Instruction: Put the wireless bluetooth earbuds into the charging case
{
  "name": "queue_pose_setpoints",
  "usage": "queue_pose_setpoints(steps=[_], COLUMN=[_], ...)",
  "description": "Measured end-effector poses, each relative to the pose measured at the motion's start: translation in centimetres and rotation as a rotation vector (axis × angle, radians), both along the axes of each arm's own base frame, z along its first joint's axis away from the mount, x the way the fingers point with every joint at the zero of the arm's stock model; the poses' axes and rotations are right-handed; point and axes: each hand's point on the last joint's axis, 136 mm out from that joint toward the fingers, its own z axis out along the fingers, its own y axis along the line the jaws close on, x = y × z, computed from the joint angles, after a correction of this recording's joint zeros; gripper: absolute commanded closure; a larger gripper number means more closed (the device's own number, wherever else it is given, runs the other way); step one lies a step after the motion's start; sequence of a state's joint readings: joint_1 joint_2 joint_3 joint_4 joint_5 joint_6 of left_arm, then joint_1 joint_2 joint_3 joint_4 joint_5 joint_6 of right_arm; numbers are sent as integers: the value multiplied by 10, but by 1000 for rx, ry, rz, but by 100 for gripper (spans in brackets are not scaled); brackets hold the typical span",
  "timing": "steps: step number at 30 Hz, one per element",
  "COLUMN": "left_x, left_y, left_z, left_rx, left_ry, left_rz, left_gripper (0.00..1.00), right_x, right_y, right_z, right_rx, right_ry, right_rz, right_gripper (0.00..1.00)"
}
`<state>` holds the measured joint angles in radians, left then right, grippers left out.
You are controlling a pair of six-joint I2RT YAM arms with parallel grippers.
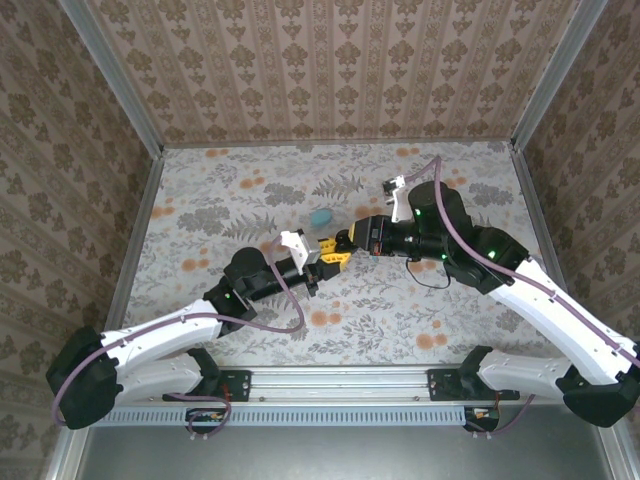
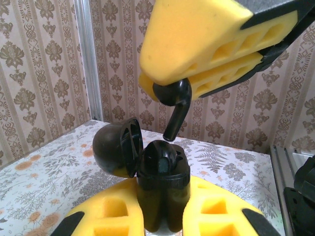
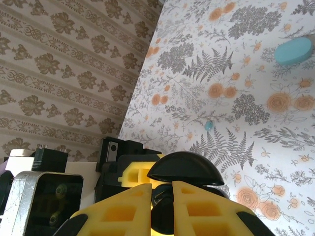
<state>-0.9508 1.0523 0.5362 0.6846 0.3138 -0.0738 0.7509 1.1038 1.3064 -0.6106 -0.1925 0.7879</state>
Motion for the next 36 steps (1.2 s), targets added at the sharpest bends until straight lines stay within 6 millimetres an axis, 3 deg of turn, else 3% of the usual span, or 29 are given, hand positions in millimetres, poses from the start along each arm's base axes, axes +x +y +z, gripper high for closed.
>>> queue_pose_setpoints(steps=[26,36], left_x=[0,1], left_y=[-1,-2], left_z=[-4,-9], left_rx=[12,29], left_ry=[8,21], left_rz=[-3,-3], left_gripper=[100,100], right_x=[3,9], right_y=[3,1], right_z=[-16,-27], right_rx=[-13,-31], right_ry=[61,93], right_rz=[-2,-15], right_gripper=[85,80])
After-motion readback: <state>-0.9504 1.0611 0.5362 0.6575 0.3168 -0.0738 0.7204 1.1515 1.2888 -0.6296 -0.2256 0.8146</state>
